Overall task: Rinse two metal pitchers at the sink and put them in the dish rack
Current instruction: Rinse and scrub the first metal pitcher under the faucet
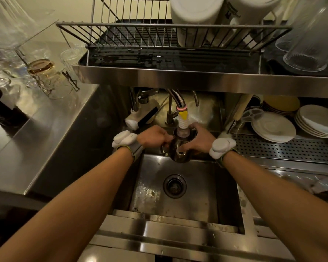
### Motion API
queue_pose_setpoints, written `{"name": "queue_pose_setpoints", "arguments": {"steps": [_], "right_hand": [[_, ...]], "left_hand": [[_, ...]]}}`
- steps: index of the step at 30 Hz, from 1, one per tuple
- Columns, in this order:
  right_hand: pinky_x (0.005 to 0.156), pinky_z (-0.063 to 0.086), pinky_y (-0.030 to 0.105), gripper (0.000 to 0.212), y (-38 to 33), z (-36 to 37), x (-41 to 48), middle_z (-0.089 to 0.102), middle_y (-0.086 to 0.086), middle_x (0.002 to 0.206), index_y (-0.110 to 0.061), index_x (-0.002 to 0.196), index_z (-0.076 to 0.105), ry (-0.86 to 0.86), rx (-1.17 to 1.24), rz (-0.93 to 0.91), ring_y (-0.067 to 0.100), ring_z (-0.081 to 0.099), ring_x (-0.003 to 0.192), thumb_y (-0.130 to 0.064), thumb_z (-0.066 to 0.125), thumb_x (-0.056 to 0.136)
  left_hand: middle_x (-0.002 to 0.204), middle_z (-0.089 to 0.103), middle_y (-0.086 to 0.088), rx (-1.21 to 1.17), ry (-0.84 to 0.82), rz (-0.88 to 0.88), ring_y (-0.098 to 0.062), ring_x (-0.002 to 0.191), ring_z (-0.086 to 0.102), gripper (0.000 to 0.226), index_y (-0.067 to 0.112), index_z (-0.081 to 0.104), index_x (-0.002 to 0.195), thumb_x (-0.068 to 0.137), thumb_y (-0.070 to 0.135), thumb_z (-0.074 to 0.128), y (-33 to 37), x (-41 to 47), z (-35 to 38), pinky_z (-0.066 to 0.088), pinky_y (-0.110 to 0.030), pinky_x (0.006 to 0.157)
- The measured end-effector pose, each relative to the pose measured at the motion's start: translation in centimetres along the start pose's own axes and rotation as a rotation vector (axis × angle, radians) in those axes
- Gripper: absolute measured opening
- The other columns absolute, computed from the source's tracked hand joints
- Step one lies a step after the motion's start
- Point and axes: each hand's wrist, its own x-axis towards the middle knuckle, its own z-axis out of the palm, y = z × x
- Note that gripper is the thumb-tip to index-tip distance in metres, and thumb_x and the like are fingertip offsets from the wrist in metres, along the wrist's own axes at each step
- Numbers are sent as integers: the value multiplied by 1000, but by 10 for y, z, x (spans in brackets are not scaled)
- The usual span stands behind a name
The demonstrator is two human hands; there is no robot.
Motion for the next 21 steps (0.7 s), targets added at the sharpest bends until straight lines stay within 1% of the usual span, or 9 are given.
{"name": "queue_pose_setpoints", "arguments": {"steps": [3, 5, 7, 10, 12, 14, 16, 18, 21], "right_hand": [[86, 43, 24, 90, 11, 7, -3, 53, -4, 116, -14, 131, 41, -6, 46, 24, 17, 53, 109, -21, 90, 56], [92, 38, 24, 95, 14, 5, -7, 50, -4, 124, -13, 138, 37, -48, 41, 40, 15, 49, 115, -20, 89, 59], [94, 40, 28, 99, 16, 0, -10, 49, 2, 137, -16, 142, 33, -98, 49, 58, 20, 48, 125, -20, 88, 60], [81, 47, 32, 95, 11, -9, -13, 49, 7, 137, -19, 142, 35, -94, 26, 105, 24, 51, 120, -22, 87, 63], [73, 47, 30, 88, 7, -10, -14, 53, 9, 132, -17, 140, 39, -104, 6, 105, 22, 54, 109, -20, 86, 65], [74, 47, 31, 78, 3, -10, -14, 57, 10, 126, -14, 135, 46, -112, -8, 93, 22, 56, 106, -15, 83, 68], [76, 46, 32, 68, 0, -9, -13, 58, 9, 125, -12, 132, 50, -114, -43, 83, 25, 56, 111, -11, 81, 71], [77, 45, 31, 64, -4, -10, -12, 58, 10, 127, -11, 132, 51, -122, -89, 91, 26, 56, 114, -11, 78, 74], [76, 44, 29, 56, -7, -14, -10, 58, 12, 129, -8, 131, 52, -118, -120, 99, 28, 55, 116, -7, 73, 78]], "left_hand": [[70, 59, 1, -53, 2, -3, -8, 67, 54, 24, 15, 62, 73, 95, 19, 53, -3, 1, 5, 41, -21, 63], [67, 58, 0, -41, 11, -15, -9, 63, 53, 24, 14, 62, 70, 93, 14, 55, -4, 0, 9, 42, -20, 60], [64, 59, -2, 42, 32, -24, -12, 60, 53, 21, 12, 64, 69, 90, 16, 59, -3, 0, 12, 44, -26, 62], [70, 63, -5, 208, 121, -20, -17, 70, 58, 20, 12, 67, 69, 85, 23, 64, -3, 2, 10, 51, -34, 74], [75, 65, -7, 276, 170, -12, -18, 73, 59, 21, 12, 68, 70, 84, 26, 64, -4, 1, 6, 50, -34, 72], [79, 68, -10, 324, 186, 1, -18, 74, 60, 24, 6, 71, 75, 84, 28, 65, -2, -1, 2, 50, -33, 70], [85, 71, -11, 366, 200, 17, -20, 78, 63, 25, 4, 73, 82, 84, 27, 65, 3, -2, -1, 53, -34, 73], [90, 72, -11, 421, 216, 38, -21, 84, 66, 23, 5, 74, 87, 84, 26, 65, 8, -1, -3, 54, -36, 77], [96, 70, -8, 543, 234, 56, -22, 88, 64, 22, 11, 70, 92, 83, 30, 65, 12, 1, -5, 52, -31, 74]]}}
